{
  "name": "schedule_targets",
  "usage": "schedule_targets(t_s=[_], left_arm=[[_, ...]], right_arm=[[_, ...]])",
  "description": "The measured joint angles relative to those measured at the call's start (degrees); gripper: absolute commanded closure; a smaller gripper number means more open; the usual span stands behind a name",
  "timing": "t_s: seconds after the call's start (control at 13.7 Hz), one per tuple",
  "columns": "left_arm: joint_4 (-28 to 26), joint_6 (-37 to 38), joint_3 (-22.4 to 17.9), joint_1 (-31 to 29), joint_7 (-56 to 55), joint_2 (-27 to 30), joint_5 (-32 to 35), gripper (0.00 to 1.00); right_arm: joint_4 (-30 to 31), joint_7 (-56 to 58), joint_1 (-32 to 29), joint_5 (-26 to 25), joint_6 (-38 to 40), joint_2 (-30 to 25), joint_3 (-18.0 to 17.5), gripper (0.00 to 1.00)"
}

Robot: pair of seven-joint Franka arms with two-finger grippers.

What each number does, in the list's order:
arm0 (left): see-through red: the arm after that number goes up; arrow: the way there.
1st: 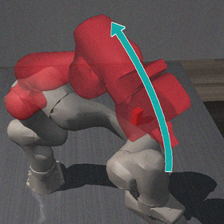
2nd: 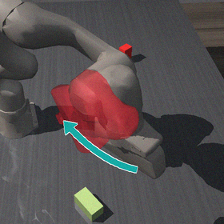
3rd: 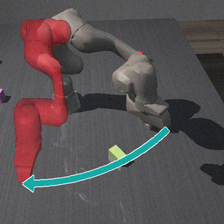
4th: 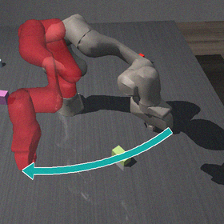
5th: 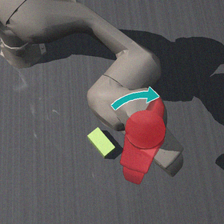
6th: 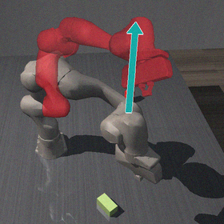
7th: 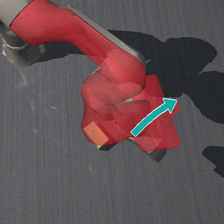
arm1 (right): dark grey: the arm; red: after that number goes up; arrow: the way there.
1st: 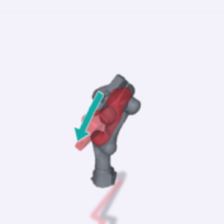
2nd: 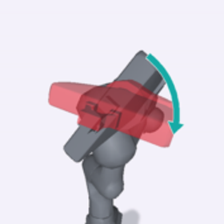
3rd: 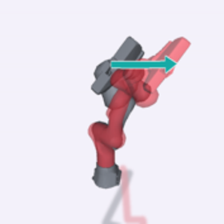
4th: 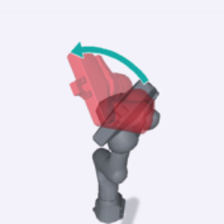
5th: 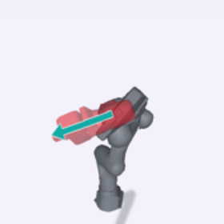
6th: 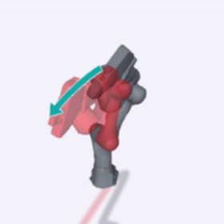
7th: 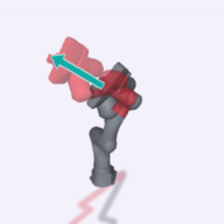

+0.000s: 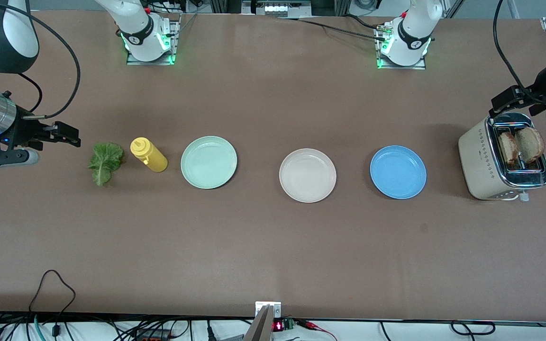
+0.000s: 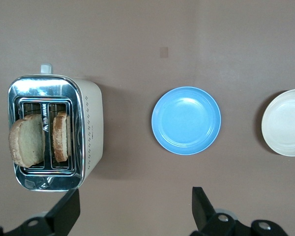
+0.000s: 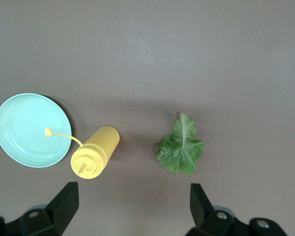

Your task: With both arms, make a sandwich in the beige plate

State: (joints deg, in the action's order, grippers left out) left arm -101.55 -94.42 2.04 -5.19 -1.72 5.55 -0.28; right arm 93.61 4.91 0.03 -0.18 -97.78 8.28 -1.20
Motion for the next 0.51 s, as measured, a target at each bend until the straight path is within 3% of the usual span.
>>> schedule_targets(t_s=[0.51], left_arm=[[-1.1,-0.6,-0.4,-2.6,0.0,-2.7,0.0,0.00]], right_arm=[[0.0,0.0,0.1,0.0,0.0,0.0,0.0,0.00]])
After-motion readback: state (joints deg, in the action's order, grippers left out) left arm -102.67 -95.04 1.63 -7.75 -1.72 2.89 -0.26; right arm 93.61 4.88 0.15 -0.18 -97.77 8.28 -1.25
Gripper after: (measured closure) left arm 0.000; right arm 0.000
